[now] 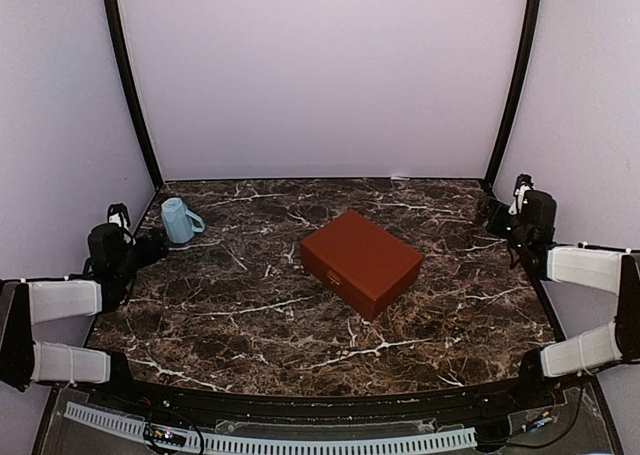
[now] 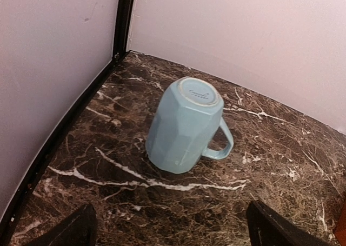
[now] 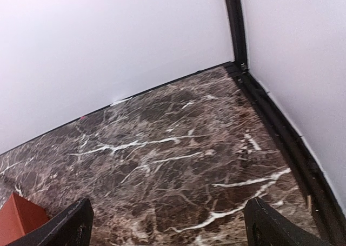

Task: Organize the mixed jewelry
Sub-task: Press the box lid onto the jewelry box, then reset both arms

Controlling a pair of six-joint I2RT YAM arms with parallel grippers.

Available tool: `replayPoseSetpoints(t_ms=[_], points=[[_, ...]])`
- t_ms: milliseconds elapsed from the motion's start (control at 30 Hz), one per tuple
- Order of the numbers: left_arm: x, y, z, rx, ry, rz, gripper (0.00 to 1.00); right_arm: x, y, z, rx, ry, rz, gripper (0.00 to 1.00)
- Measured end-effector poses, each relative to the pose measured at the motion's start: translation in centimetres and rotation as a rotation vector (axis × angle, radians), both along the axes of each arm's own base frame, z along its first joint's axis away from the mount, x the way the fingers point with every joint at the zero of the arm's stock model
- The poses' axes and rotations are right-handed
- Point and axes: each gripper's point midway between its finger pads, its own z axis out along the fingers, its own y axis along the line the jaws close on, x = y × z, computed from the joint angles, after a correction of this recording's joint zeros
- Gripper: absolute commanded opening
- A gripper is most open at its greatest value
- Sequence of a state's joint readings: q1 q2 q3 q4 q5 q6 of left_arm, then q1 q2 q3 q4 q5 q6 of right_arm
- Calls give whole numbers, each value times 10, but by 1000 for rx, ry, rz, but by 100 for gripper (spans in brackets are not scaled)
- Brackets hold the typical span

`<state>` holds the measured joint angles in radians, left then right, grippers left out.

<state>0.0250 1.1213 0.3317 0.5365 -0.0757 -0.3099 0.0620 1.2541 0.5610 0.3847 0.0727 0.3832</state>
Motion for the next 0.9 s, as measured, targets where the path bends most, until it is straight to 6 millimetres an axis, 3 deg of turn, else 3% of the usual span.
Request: replayPoseSetpoints(t_ms=[133,367,600,900], points=[[-15,9,-8,27,-65,18,99,-18,-27,5,-18,-109,-89,99],[-7,13,24,180,-190,6,99,-38,-42,-11,-106,-192,-151,98],[-9,11,7,263,-176,-27,99,-38,-43,5,-145,-268,-158,96],[-7,10,18,277,-223,-27,99,-51,-53,-8,-193,-245,-202,97]])
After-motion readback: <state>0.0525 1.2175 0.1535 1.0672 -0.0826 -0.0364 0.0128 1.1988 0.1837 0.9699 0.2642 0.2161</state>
